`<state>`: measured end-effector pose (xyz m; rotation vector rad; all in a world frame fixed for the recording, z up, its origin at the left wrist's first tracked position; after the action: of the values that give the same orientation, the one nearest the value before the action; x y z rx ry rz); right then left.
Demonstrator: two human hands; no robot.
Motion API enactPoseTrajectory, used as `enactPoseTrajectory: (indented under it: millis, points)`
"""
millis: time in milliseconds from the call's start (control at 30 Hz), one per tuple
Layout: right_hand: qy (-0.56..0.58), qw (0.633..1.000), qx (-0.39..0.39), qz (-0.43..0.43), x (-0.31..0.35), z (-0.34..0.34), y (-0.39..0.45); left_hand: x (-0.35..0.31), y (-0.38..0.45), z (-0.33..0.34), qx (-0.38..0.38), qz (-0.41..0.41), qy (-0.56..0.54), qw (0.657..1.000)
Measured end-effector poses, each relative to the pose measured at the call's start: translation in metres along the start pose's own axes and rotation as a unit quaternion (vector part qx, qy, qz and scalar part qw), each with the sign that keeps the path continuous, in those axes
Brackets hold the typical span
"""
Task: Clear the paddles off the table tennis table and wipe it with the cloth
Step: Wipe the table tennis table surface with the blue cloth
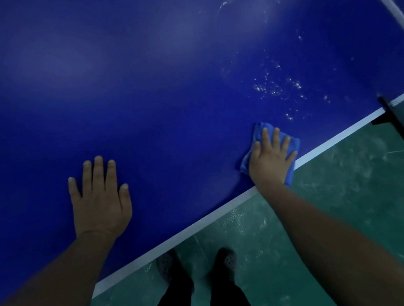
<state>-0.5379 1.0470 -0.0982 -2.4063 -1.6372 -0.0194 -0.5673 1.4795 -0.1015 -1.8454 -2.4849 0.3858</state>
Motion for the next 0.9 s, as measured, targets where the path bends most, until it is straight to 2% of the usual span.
enactPoseTrajectory:
  millis: [67,133,267,400,567,633,733,900]
  points:
    - [0.026,0.999,-0.007,0.043,-0.008,0.0,-0.001,0.001,-0.013,0.0,0.001,-0.022,-0.024,0.999]
    - [0.032,0.999,-0.008,0.034,0.011,0.007,-0.011,-0.003,-0.031,0.002,0.004,-0.028,-0.029,0.999]
    - [0.002,0.994,0.003,-0.107,0.079,0.024,-0.05,-0.006,-0.042,0.009,0.006,-0.035,-0.021,0.999]
    - [-0.018,0.977,0.022,-0.209,0.135,0.038,-0.063,-0.006,-0.041,0.01,0.004,-0.033,-0.022,0.999]
    - [-0.01,0.95,0.029,-0.31,0.218,0.05,-0.062,-0.004,-0.039,0.011,0.013,-0.041,-0.028,0.999]
    - [-0.011,0.945,0.039,-0.325,0.236,0.052,-0.052,-0.005,-0.039,0.01,0.011,-0.043,-0.034,0.998]
    - [-0.014,0.964,0.02,-0.266,0.211,0.041,-0.015,-0.006,-0.039,0.008,0.011,-0.041,-0.034,0.999]
    - [0.009,0.997,-0.021,-0.07,0.045,0.008,0.028,-0.006,-0.04,0.008,0.003,-0.034,-0.035,0.999]
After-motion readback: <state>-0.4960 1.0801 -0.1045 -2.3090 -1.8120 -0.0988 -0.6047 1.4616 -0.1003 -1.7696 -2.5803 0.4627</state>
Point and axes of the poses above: each hand's wrist, its own y-axis towards the middle knuckle, its own z-axis out of the palm, x = y × z, the point moved 10 cm from there along y, towards the middle knuckle, and after that the axes turned 13 degrees about -z, right-handed, at the moved point
